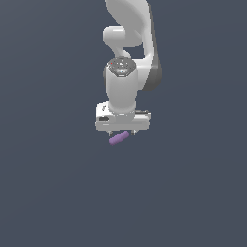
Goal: Pick up the object and move it to a goal position.
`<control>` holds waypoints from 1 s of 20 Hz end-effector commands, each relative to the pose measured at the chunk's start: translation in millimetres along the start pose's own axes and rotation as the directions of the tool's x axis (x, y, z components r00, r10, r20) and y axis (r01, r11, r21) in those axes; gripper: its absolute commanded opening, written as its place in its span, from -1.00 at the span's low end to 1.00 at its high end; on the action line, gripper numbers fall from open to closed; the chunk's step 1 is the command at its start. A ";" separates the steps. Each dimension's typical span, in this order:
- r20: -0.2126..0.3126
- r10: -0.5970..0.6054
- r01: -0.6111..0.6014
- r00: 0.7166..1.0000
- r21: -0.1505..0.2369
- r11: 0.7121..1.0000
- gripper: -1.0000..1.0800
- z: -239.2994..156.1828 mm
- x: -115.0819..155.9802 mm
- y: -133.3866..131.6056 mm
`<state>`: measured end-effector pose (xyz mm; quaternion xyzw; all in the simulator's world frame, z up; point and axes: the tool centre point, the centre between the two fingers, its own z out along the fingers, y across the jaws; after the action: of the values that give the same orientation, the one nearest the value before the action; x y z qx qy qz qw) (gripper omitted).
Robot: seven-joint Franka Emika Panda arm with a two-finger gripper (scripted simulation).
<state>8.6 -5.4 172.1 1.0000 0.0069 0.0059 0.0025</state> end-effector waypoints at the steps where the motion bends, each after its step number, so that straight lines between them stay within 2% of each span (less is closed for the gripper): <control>1: 0.001 0.022 -0.022 1.000 0.001 1.000 0.92 2.7 -1.4 0.1; 7: 0.003 0.119 -0.119 0.993 0.005 0.993 0.92 13.7 -7.2 0.2; 11: 0.006 0.212 -0.212 0.977 0.008 0.977 0.92 24.2 -13.2 0.5; 15: 0.010 0.324 -0.325 0.946 0.010 0.946 0.92 36.7 -20.9 1.5; 20: 0.014 0.463 -0.463 0.886 0.009 0.886 0.92 52.1 -31.2 3.3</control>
<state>-18.8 -8.7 124.4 0.9780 -0.2085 0.0008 -0.0049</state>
